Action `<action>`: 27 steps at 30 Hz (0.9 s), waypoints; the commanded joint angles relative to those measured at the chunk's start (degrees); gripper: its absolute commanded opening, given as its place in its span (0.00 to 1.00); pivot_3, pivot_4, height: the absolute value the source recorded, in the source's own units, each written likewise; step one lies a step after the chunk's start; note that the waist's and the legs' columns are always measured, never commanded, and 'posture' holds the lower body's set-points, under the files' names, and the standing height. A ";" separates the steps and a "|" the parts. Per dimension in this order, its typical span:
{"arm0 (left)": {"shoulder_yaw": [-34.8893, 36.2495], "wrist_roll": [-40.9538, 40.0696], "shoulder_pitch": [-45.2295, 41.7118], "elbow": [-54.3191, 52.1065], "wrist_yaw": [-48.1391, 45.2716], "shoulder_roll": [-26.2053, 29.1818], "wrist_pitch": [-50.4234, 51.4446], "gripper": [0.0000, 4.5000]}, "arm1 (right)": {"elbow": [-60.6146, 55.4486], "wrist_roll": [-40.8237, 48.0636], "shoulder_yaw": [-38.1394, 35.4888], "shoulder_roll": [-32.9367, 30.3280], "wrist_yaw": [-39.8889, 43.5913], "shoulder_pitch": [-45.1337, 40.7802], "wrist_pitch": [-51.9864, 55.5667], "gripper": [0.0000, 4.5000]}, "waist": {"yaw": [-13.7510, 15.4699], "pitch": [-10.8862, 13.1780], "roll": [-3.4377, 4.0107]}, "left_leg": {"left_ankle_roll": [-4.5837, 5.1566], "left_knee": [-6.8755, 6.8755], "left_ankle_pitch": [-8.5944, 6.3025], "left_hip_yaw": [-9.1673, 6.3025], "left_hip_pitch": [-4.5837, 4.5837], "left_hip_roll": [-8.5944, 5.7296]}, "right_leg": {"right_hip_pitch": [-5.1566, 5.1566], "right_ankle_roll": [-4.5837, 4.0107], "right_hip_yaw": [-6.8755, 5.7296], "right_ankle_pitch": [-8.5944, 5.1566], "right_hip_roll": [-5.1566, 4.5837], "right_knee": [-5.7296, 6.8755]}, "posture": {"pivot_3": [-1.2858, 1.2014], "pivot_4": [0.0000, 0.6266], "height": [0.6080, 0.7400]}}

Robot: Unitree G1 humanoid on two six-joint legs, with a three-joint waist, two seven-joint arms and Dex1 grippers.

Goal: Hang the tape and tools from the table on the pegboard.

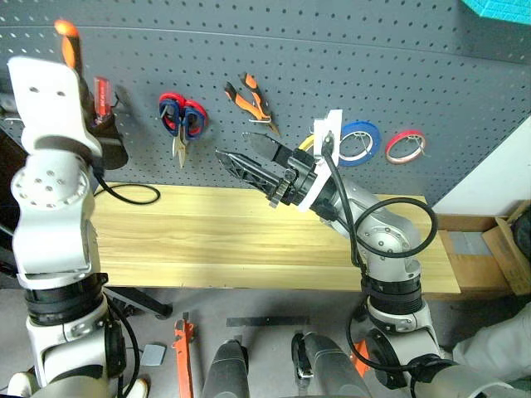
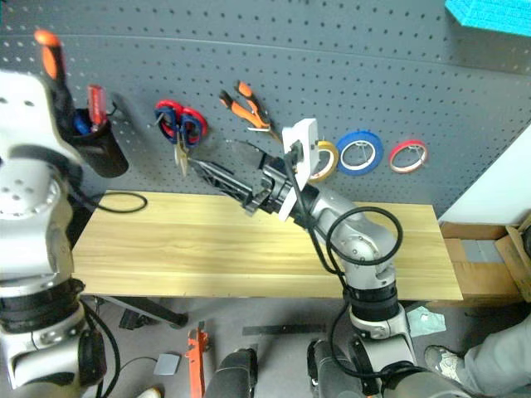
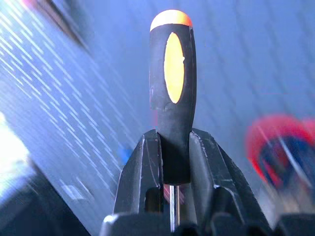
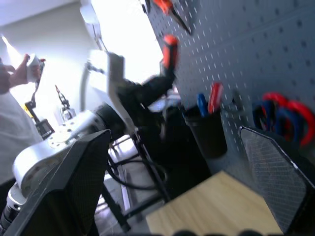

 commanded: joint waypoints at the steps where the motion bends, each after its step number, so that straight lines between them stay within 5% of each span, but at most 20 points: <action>1: 0.58 -0.18 -4.99 6.97 -1.55 2.33 -7.77 0.09 | 0.79 -0.73 0.68 1.63 0.00 -2.30 -4.04 1.00 | 0.27 -0.71 0.00 | 0.00 0.01 0.00 0.00 0.00 0.01 | 0.00 0.00 -0.01 0.00 0.00 -0.01 | 0.56 0.09 1.00; 7: 1.07 -1.82 -14.12 27.44 -3.07 3.84 -23.01 0.09 | 4.28 -2.93 1.15 2.34 -0.24 -3.78 -8.39 1.00 | 1.08 -1.07 -0.01 | 0.04 0.02 0.03 0.04 0.95 0.12 | 0.98 0.03 -0.09 0.00 0.23 -0.14 | 0.56 0.09 1.00; 15: 0.72 -2.50 -24.63 53.96 -0.62 3.52 -42.84 0.09 | 5.25 -5.36 1.38 1.98 -1.80 -3.51 -11.44 1.00 | 1.82 -1.28 -0.09 | 0.11 0.06 0.09 0.11 0.94 0.16 | 1.05 0.03 -0.08 0.04 0.28 -0.11 | 0.55 0.11 1.00; 27: -3.26 -1.98 -35.00 76.65 -3.20 2.92 -53.24 0.09 | 3.54 -10.81 7.89 -1.99 -2.30 -2.94 -8.92 1.00 | 2.04 -0.98 0.21 | 0.13 0.08 0.09 0.14 0.93 0.17 | 1.04 0.03 -0.10 0.03 0.27 -0.07 | 0.54 0.30 1.00</action>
